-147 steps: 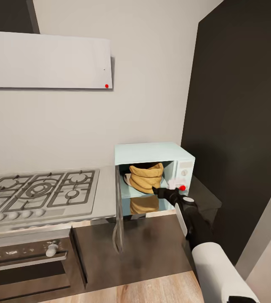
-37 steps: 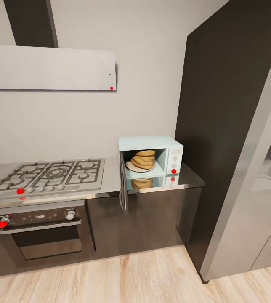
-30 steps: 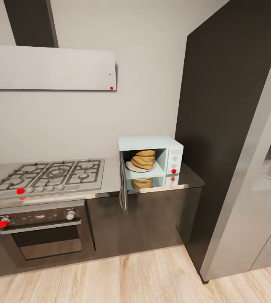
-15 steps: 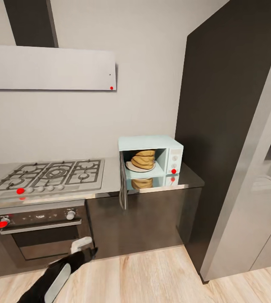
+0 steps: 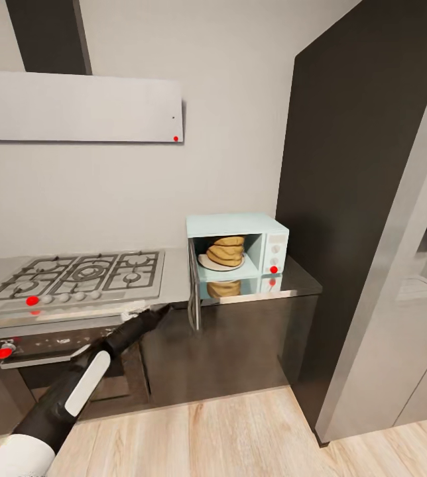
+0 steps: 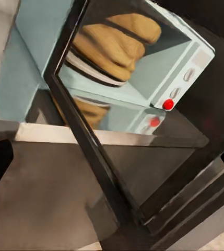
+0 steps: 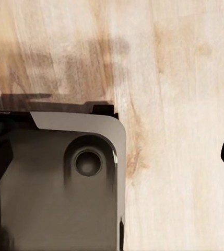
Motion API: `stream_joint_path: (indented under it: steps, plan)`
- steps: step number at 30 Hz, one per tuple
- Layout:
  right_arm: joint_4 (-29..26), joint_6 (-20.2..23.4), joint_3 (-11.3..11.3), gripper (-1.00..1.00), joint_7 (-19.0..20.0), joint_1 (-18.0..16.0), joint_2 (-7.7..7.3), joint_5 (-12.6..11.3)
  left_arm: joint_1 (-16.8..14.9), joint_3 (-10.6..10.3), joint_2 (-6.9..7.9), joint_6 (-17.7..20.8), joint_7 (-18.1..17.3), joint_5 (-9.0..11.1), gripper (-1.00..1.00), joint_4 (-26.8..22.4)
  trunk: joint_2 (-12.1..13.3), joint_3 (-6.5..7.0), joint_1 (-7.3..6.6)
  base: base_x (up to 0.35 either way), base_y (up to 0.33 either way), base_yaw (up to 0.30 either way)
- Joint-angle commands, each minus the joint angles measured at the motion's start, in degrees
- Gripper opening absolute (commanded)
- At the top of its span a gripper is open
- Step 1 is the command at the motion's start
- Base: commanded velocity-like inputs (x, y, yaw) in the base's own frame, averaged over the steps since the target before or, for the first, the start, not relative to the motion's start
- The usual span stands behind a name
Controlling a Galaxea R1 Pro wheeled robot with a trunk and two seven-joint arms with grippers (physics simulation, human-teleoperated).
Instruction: In the kitchen, take the popcorn bag from the countertop, put it into the microwave, and heat it until the popcorn is cooked so the cooked popcorn ends up inside the bag.
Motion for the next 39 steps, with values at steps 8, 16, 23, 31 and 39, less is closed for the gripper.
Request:
stream_joint_path:
  steps: [8,16,23,31,39]
  plan:
    - [0.2,-0.3,-0.3,1.00,0.1,-0.1,0.05,0.8,0.0,0.3,3.32,0.5,0.1,5.6,1.00,-0.3,-0.1,-0.08,0.01,0.000,0.000,0.000]
    - [0.2,-0.3,-0.3,1.00,0.1,-0.1,0.02,0.8,0.0,1.4,2.88,13.7,6.7,6.6,1.00,-8.2,-0.1,-0.08,0.01,0.000,0.000,0.000]
    - [0.2,-0.7,-0.6,1.00,0.1,-0.1,0.09,0.2,0.0,1.1,3.10,14.7,12.6,7.7,1.00,-13.0,-0.1,-0.08,0.01,0.000,0.000,0.000]
    - [0.3,-0.8,-0.7,1.00,0.1,-0.1,0.29,0.1,0.0,1.6,3.55,13.8,3.7,6.8,1.00,-8.3,-0.1,-0.08,0.01,0.000,0.000,0.000]
    - [0.3,-0.7,-0.7,1.00,0.1,-0.1,0.28,0.4,0.0,1.3,3.50,13.6,3.3,5.3,1.00,-8.4,-0.1,-0.08,0.01,0.089,0.000,0.000]
